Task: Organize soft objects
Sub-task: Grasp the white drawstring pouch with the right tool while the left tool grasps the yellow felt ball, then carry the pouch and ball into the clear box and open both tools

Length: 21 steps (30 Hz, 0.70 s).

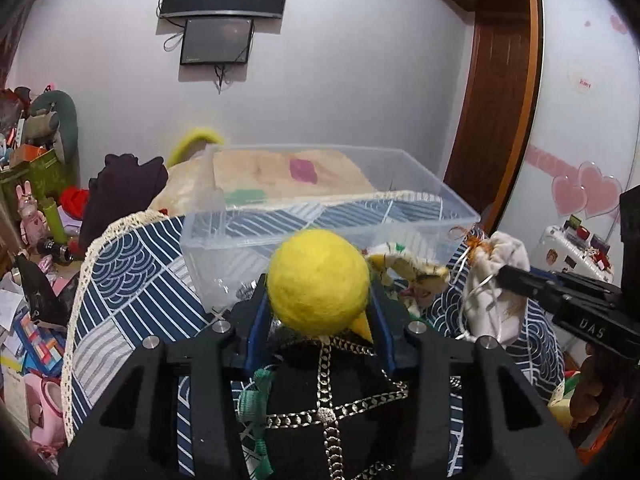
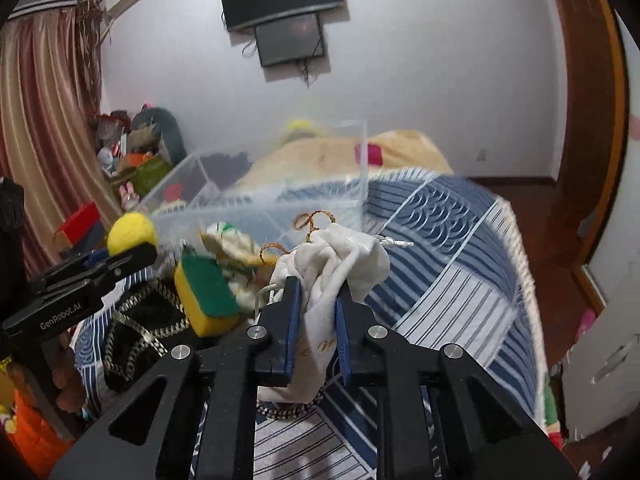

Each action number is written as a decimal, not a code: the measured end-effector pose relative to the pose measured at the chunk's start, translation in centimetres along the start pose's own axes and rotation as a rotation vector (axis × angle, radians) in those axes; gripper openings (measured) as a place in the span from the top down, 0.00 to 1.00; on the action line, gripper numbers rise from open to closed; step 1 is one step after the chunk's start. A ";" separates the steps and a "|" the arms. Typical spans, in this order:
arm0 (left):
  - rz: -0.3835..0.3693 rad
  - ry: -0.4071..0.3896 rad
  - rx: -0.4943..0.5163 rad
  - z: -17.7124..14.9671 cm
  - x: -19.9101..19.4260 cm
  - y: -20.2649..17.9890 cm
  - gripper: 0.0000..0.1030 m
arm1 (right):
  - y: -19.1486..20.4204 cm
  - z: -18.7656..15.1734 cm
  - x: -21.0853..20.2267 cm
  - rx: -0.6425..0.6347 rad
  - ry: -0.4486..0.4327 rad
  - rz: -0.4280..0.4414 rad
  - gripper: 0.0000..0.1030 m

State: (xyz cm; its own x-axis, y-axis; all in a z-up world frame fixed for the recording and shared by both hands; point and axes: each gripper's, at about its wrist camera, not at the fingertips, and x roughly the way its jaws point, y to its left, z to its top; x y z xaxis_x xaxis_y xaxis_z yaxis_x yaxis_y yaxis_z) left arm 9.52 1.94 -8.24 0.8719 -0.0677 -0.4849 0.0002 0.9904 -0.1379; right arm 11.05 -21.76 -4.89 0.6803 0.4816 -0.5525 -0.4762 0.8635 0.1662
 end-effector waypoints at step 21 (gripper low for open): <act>0.029 -0.068 -0.061 6.5 -0.4 3.8 0.57 | 2.0 7.0 -1.3 -0.046 -0.214 -0.055 0.86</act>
State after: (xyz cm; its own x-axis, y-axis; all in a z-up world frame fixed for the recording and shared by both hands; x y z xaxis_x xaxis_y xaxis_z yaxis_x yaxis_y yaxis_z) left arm 12.35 6.51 -2.97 0.9023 -0.0292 -0.4302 -0.0530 0.9826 -0.1778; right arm 13.09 -19.60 1.89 0.8061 0.4591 -0.3734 -0.4568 0.8839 0.1008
